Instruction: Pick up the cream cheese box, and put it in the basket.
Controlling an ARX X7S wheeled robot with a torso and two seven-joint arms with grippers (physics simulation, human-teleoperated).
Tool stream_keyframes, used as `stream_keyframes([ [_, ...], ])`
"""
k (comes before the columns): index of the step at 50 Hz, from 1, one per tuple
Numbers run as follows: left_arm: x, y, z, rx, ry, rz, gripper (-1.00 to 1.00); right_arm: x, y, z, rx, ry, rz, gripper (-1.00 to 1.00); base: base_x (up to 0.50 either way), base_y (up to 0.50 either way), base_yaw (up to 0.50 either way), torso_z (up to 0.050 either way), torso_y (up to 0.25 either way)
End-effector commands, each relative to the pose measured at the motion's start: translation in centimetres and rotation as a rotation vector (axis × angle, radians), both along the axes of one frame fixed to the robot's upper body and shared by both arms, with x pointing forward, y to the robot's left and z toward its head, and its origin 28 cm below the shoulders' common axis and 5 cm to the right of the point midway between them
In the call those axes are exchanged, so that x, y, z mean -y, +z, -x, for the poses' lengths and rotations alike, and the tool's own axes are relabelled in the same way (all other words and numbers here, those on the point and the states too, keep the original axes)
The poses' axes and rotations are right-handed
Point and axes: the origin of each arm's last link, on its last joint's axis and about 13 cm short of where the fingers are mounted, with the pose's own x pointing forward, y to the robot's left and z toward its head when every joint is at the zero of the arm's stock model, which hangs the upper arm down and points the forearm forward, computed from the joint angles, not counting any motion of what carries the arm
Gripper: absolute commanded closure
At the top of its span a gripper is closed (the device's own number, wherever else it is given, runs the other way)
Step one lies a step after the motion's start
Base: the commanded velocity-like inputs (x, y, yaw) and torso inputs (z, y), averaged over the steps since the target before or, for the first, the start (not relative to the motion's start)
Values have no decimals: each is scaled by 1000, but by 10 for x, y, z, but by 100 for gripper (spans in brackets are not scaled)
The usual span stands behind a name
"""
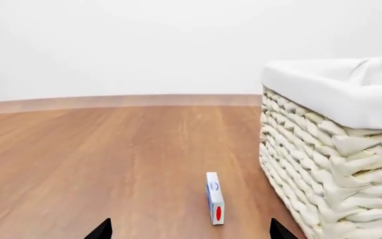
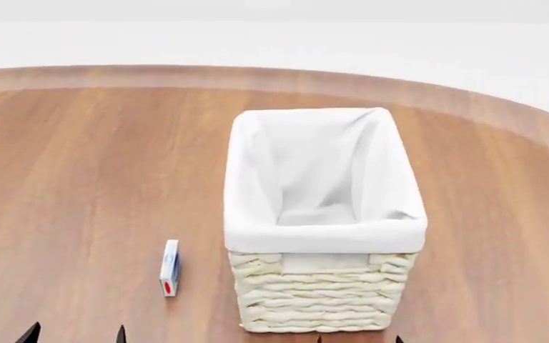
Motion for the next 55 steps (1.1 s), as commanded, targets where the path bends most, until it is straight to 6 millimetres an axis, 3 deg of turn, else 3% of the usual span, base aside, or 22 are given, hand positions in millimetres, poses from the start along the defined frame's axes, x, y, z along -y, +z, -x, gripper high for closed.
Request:
stream_keyframes([
  [1, 0, -1, 0, -2, 0, 0, -100, 0, -1, 0, -4, -1, 0, -100, 246, -145, 0, 0, 0],
  [13, 0, -3, 0, -7, -1, 1, -100, -1, -4, 0, -8, -5, 7, -100, 217, -125, 0, 0, 1],
  [55, 0, -2, -2, 15, 22, -8, -100, -1, -4, -3, -10, -13, 20, -100, 0, 0, 0, 0, 0],
])
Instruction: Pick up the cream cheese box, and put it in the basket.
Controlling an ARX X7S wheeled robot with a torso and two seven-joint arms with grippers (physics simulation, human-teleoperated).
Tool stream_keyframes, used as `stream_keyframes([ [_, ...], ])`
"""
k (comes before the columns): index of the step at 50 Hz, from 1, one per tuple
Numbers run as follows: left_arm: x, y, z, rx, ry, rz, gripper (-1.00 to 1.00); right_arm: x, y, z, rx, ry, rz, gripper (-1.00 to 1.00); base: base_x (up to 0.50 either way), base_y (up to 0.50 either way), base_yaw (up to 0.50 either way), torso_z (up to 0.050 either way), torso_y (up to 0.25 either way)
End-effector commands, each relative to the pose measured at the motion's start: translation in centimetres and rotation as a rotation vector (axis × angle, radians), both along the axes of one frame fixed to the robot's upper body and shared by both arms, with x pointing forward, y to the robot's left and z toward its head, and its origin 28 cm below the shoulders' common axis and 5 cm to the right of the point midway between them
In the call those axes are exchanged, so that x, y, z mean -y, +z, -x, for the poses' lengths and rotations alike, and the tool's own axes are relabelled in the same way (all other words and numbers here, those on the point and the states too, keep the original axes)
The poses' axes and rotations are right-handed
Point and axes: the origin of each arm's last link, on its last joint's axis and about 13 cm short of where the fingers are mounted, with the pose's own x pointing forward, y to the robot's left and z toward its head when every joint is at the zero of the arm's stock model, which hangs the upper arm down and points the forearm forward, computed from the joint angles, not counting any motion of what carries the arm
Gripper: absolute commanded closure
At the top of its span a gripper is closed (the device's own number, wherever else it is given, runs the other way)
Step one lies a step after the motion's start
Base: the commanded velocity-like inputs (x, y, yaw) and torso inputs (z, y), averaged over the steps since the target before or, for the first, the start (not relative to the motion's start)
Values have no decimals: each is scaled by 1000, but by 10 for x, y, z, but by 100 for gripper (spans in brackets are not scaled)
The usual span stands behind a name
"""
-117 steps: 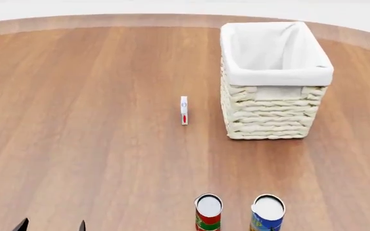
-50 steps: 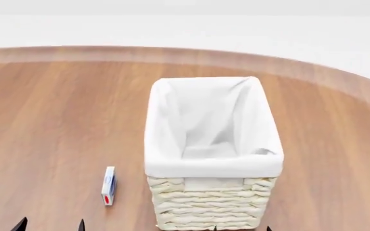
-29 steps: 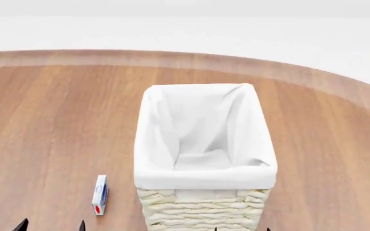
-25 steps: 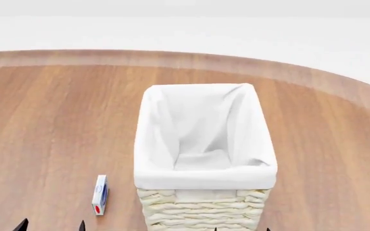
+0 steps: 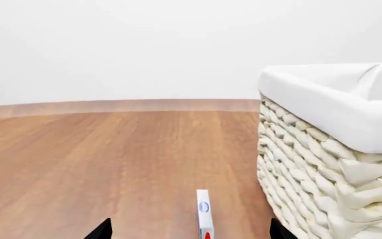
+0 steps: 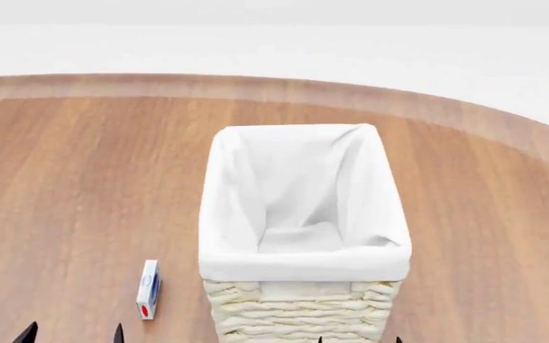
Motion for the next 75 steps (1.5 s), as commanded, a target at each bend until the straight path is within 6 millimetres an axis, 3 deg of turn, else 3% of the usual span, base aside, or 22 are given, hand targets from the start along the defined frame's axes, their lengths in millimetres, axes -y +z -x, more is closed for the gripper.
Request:
stream_keyframes([
  [1, 0, -1, 0, 2, 1, -6, -100, 0, -1, 0, -1, 0, 3, -100, 0, 0, 0, 0, 0],
  [5, 2, -4, -3, -11, 10, -73, -100, 0, -2, 0, -1, 0, 6, -100, 0, 0, 0, 1, -188],
  [34, 1, -4, -1, 14, 1, -14, -100, -2, -4, 2, -10, 11, 10, -100, 0, 0, 0, 2, -248],
  [44, 0, 0, -4, 17, -24, 14, -100, -2, -2, 2, -6, 12, 12, -100, 0, 0, 0, 0, 0],
  [45, -2, 3, -16, -19, -67, 35, -100, -2, -3, 1, -5, 14, 15, -100, 0, 0, 0, 0, 0],
  [52, -6, 14, -40, -38, -104, 111, -100, -2, -6, -2, -13, 16, 15, -100, 0, 0, 0, 0, 0],
  [53, -6, 20, -73, -97, -146, 166, -100, -2, -9, 1, -27, 24, 7, -100, 0, 0, 0, 0, 0],
  [54, -6, 23, -76, -85, -145, 162, -100, -2, -10, 1, -27, 24, 6, -100, 0, 0, 0, 0, 0],
  [75, -8, 25, -86, -96, -136, 155, -100, -2, -7, 0, -17, 26, 15, -100, 0, 0, 0, 0, 0],
])
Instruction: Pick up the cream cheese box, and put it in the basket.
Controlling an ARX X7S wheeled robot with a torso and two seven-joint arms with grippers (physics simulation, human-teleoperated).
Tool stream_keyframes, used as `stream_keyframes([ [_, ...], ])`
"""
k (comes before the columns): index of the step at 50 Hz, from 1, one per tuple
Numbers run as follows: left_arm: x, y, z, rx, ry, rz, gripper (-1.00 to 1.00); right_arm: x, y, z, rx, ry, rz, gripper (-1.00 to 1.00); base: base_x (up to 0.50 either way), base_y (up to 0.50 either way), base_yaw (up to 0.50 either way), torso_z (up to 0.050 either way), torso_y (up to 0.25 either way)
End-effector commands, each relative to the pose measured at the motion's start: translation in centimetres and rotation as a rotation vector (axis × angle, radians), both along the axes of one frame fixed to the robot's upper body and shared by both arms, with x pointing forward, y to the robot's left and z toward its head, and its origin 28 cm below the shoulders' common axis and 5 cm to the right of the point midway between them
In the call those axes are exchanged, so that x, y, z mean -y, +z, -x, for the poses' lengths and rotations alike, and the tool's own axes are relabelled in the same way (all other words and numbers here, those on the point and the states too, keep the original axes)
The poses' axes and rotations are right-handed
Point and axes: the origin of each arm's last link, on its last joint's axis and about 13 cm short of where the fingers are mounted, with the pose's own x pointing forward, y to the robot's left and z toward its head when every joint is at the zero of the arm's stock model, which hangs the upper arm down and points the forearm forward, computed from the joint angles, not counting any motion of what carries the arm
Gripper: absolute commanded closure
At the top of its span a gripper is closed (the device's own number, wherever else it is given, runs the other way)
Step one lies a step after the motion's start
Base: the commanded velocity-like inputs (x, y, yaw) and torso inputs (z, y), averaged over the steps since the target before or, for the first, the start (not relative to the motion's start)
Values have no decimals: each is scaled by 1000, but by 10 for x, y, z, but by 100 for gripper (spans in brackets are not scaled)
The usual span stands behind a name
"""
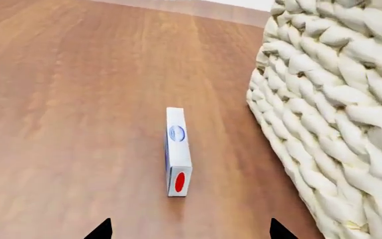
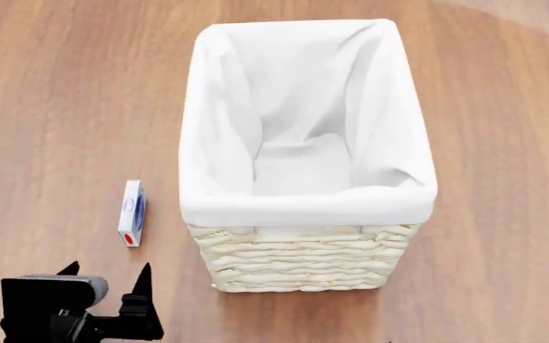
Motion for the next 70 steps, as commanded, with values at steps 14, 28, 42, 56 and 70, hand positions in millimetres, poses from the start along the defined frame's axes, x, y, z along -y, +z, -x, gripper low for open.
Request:
stream_keyframes([
  [14, -4, 4, -28, -33, 18, 27, -100, 0, 1, 2, 2, 5, -7, -100, 0, 0, 0, 0, 0],
  [28, -11, -7, -70, -182, 65, 79, -100, 0, 1, 4, 6, 14, -12, -100, 0, 0, 0, 0, 0],
  [42, -8, -3, -74, -192, 11, 160, -100, 0, 0, 4, 3, 17, -12, -100, 0, 0, 0, 0, 0],
  [56, -1, -4, -73, -182, -27, 159, -100, -2, 2, 5, 14, 26, -7, -100, 0, 0, 0, 0, -1],
  [70, 6, -2, -74, -217, -61, 193, -100, -2, 0, 6, 7, 32, -14, -100, 0, 0, 0, 0, -1],
])
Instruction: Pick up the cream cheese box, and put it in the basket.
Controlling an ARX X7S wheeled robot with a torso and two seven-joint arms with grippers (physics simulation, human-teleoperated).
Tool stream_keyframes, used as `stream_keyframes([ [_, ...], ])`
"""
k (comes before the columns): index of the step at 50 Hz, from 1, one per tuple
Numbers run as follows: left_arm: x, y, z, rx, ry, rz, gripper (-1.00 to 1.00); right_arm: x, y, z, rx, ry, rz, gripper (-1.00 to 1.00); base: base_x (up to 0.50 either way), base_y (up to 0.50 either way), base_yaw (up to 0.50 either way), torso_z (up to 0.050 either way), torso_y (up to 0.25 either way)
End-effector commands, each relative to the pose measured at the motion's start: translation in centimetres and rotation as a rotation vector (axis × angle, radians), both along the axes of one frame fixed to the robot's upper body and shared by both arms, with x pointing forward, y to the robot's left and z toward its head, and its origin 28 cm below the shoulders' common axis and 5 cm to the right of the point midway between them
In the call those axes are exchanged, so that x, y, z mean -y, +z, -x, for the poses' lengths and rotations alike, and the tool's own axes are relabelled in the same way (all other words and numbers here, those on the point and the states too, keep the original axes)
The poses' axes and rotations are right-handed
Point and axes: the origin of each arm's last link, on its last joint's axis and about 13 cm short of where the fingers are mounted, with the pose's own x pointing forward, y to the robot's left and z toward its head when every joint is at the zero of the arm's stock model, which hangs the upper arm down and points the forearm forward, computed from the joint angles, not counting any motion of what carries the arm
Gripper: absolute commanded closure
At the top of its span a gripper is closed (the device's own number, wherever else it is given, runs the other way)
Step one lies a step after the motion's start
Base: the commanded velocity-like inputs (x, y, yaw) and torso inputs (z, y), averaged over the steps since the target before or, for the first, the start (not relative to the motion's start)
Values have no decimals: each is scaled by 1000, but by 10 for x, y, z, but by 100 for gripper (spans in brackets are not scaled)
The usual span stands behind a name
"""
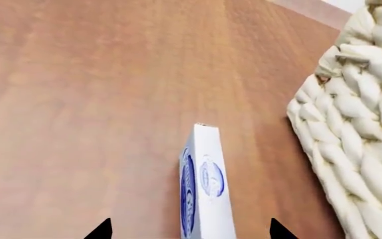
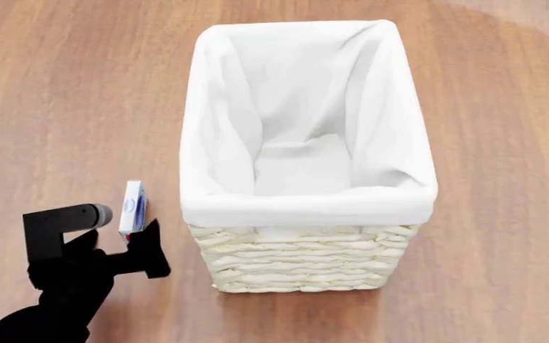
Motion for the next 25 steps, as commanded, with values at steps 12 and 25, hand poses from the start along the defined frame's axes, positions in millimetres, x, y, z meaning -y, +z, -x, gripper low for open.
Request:
stream_keyframes([
  [12, 12, -11, 7, -91, -86, 79, 100, 1, -1, 2, -1, 2, -13, -100, 1, 0, 0, -1, -3],
  [25, 11, -14, 9, -87, -98, 86, 100, 0, -1, 3, 2, 10, -6, -100, 0, 0, -1, 0, -1],
])
